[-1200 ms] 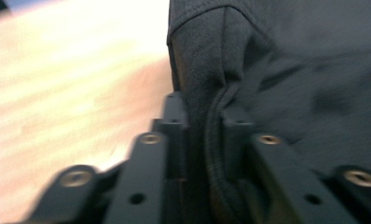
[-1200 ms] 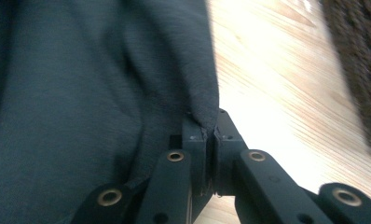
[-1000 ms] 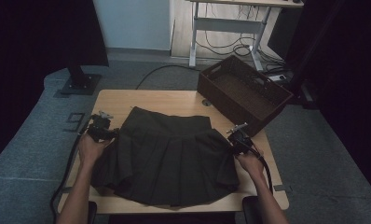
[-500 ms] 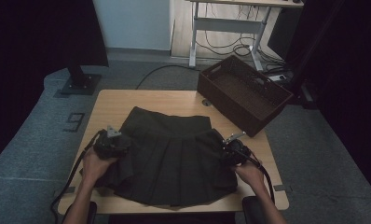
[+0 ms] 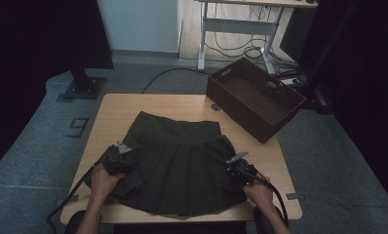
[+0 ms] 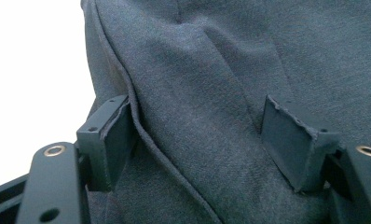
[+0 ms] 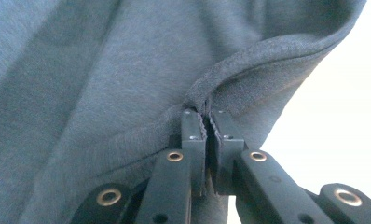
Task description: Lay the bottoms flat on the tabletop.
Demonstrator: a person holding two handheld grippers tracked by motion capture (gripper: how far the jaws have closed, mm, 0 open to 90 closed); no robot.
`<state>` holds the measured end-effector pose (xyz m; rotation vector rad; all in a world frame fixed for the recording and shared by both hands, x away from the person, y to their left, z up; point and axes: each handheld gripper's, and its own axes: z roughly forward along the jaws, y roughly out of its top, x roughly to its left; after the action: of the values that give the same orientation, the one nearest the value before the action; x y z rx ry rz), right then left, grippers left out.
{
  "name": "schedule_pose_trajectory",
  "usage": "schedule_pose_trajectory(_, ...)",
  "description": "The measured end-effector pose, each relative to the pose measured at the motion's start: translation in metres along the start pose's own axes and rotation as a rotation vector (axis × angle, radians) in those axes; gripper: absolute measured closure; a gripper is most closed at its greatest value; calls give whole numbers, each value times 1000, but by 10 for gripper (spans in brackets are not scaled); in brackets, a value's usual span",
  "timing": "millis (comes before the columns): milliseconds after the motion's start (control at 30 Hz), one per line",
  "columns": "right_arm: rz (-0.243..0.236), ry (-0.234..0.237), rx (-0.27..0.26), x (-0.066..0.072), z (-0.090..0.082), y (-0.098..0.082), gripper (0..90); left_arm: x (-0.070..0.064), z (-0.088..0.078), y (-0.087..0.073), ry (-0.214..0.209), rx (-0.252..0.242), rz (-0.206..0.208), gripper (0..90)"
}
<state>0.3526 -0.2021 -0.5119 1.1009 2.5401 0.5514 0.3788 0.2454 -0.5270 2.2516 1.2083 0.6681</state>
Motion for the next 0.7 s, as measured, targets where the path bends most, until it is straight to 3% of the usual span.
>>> schedule_pose_trajectory(167, 82, 3, -67, -27, -31, -8, 833, 1, 0, -1, -2, -1, -3, 260)
schedule_pose_trajectory(233, 121, -28, -76, -44, -43, -15, 785, 1, 0, -1, -1, 0, -3, 259)
schedule_pose_trajectory(300, 151, -115, -50, -63, -50, -26, 707, 2, 0, -1, 0, 2, 0, 258)
schedule_pose_trajectory(400, 224, -151, -42, -85, -60, -42, 654, 2, -2, 0, 0, 3, -3, 255)
schedule_pose_trajectory(533, 216, -124, -70, -82, -66, -43, 550, 4, -8, 0, 4, 0, 2, 249)
schedule_pose_trajectory(700, 166, -78, -111, -63, -63, -20, 486, 11, -29, 1, -7, -42, -20, 251)
